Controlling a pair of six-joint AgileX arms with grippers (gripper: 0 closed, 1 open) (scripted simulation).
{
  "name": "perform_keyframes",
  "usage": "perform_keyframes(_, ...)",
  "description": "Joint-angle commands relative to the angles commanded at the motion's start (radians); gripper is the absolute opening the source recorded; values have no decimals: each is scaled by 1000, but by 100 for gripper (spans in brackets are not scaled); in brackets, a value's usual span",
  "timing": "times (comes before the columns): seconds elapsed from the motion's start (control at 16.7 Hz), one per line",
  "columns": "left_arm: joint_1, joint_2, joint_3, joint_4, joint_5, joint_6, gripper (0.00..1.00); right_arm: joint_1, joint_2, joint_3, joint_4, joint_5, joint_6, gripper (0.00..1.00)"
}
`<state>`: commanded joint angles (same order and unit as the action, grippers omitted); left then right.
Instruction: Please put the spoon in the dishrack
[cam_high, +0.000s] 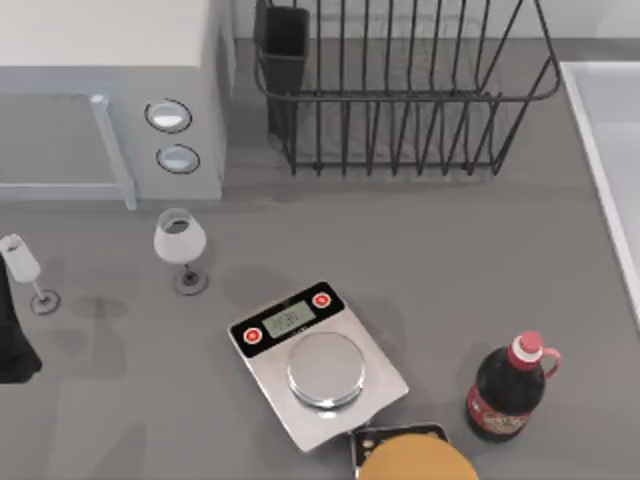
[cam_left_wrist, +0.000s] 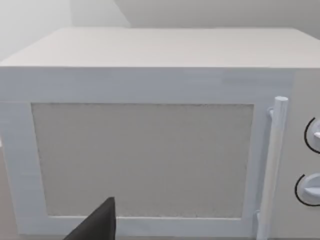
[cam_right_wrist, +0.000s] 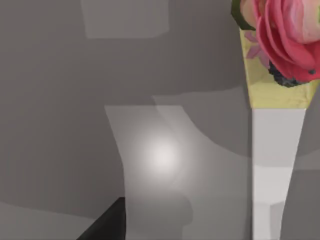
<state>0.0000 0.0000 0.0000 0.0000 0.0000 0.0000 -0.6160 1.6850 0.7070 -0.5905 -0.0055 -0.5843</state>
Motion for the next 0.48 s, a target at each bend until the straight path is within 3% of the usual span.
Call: perform_keyframes(0.48,0,0,0,0,0,0,100,0,0,0,0,0,0,0)
